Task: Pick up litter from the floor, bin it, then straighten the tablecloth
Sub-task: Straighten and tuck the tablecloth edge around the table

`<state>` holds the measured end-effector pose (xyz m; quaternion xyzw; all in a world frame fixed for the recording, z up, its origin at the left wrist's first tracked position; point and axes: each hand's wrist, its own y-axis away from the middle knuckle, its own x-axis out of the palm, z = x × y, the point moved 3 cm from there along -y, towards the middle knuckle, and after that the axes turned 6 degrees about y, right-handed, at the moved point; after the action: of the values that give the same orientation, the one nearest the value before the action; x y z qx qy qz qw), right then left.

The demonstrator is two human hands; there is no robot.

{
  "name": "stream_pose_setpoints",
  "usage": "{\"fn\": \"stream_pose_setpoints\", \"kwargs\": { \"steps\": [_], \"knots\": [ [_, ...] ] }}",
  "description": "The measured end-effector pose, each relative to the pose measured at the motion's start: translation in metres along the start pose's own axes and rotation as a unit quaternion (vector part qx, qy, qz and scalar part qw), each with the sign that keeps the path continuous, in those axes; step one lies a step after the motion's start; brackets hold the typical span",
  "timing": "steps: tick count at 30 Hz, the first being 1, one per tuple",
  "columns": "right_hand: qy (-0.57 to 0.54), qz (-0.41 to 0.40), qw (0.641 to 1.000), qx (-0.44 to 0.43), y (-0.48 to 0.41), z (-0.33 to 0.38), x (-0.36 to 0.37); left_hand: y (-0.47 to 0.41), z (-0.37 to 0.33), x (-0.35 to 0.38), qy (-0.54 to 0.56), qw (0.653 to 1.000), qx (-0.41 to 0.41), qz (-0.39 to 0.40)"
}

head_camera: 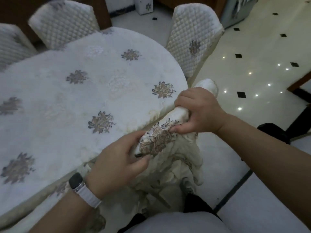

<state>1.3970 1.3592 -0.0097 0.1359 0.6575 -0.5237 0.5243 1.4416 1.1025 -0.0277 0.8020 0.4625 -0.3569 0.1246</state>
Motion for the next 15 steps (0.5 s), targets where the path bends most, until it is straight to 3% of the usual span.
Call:
{"fn": "stream_pose_setpoints", "kwargs": {
  "steps": [3, 7, 15],
  "knots": [
    [-0.026, -0.031, 0.999, -0.017, -0.016, -0.006, 0.009, -0.008, -0.010, 0.001, -0.075, 0.991, -0.067, -0.084],
    [-0.075, -0.032, 0.995, -0.048, -0.034, -0.016, 0.017, -0.022, -0.016, 0.000, -0.084, 0.964, -0.161, -0.192],
    [-0.085, 0.069, 0.983, -0.148, -0.040, -0.040, 0.015, -0.024, -0.024, 0.009, -0.101, 0.935, -0.213, -0.267]
  ]
}}
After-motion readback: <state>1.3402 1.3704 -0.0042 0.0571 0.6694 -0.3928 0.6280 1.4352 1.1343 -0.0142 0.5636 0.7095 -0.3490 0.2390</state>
